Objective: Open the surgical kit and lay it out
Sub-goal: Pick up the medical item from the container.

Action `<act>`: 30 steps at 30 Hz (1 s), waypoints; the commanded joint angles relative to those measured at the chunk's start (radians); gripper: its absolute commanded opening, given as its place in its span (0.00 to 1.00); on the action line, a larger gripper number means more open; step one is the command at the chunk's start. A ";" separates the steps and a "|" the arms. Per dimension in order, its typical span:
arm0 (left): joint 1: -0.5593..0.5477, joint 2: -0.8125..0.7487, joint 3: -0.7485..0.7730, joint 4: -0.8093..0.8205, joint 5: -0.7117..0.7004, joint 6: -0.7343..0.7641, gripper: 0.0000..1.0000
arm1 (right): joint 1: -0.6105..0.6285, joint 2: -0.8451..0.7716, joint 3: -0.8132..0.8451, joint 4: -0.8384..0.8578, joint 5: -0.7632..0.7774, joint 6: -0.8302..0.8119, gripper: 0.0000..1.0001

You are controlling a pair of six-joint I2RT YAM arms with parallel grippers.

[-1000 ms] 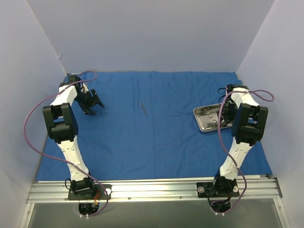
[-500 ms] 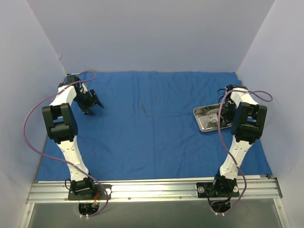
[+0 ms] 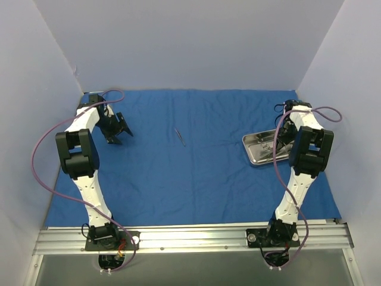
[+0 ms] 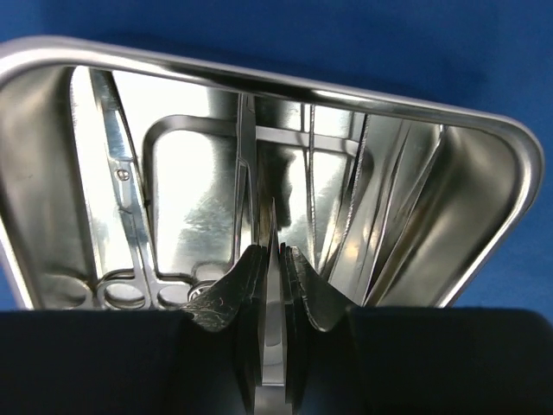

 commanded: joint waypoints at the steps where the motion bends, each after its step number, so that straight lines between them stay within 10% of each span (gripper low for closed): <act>1: -0.012 -0.051 0.006 0.029 -0.001 -0.004 0.76 | 0.008 0.003 0.049 -0.043 -0.015 0.010 0.01; 19: -0.031 -0.187 -0.096 0.145 0.196 0.030 0.82 | -0.043 -0.004 0.030 0.022 -0.340 -0.134 0.00; 30: -0.031 -0.258 -0.176 0.161 0.203 0.019 0.81 | 0.213 0.067 0.282 -0.241 0.290 -0.391 0.00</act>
